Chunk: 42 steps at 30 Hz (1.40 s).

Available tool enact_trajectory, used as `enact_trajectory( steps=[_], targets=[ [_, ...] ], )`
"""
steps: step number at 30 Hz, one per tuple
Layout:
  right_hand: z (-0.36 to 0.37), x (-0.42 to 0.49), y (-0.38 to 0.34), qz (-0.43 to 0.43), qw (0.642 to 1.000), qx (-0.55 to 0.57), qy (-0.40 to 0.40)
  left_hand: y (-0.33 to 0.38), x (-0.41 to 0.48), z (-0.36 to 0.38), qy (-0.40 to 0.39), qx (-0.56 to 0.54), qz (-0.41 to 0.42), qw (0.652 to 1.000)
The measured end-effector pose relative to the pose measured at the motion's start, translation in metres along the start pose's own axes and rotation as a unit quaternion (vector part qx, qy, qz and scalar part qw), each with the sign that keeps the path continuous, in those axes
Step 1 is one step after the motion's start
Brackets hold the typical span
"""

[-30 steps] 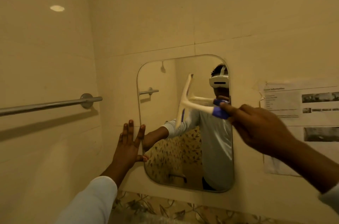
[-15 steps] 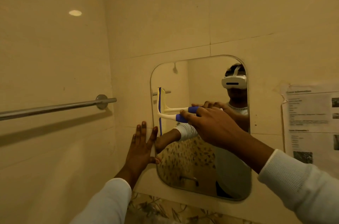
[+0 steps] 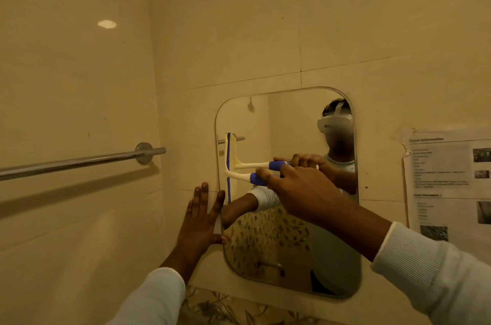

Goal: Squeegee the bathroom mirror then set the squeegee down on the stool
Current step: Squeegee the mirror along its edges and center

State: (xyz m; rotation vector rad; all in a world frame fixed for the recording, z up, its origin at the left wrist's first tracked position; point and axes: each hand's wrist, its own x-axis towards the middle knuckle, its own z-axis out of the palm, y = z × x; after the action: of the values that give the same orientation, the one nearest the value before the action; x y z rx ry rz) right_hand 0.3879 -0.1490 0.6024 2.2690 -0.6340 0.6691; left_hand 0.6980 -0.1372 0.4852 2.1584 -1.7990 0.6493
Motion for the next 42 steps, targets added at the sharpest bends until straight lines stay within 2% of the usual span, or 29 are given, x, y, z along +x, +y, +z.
enact_trajectory(
  steps=[11, 17, 21, 28, 36, 42],
  targets=[
    [-0.037, -0.073, 0.046, 0.047, 0.997, -0.041, -0.049, -0.004, -0.004, 0.003, 0.05, -0.025, 0.026, 0.998],
    [-0.064, -0.12, 0.07, 0.044, 0.996, -0.057, 0.046, -0.003, -0.002, 0.004, 0.048, -0.008, 0.016, 0.999],
    [-0.077, -0.147, 0.085, 0.072, 0.996, -0.05, -0.001, -0.003, -0.001, 0.003, 0.052, -0.012, 0.015, 0.998],
    [-0.087, -0.191, 0.102, 0.103, 0.993, -0.047, -0.03, -0.003, -0.003, 0.004, 0.068, -0.014, 0.026, 0.997],
    [-0.091, -0.223, 0.113, 0.146, 0.989, -0.025, -0.015, 0.0, -0.004, 0.001, 0.061, -0.013, 0.028, 0.998],
    [-0.074, -0.253, 0.119, 0.141, 0.989, -0.03, -0.025, 0.001, -0.004, 0.001, 0.047, -0.01, 0.021, 0.999]
  ],
)
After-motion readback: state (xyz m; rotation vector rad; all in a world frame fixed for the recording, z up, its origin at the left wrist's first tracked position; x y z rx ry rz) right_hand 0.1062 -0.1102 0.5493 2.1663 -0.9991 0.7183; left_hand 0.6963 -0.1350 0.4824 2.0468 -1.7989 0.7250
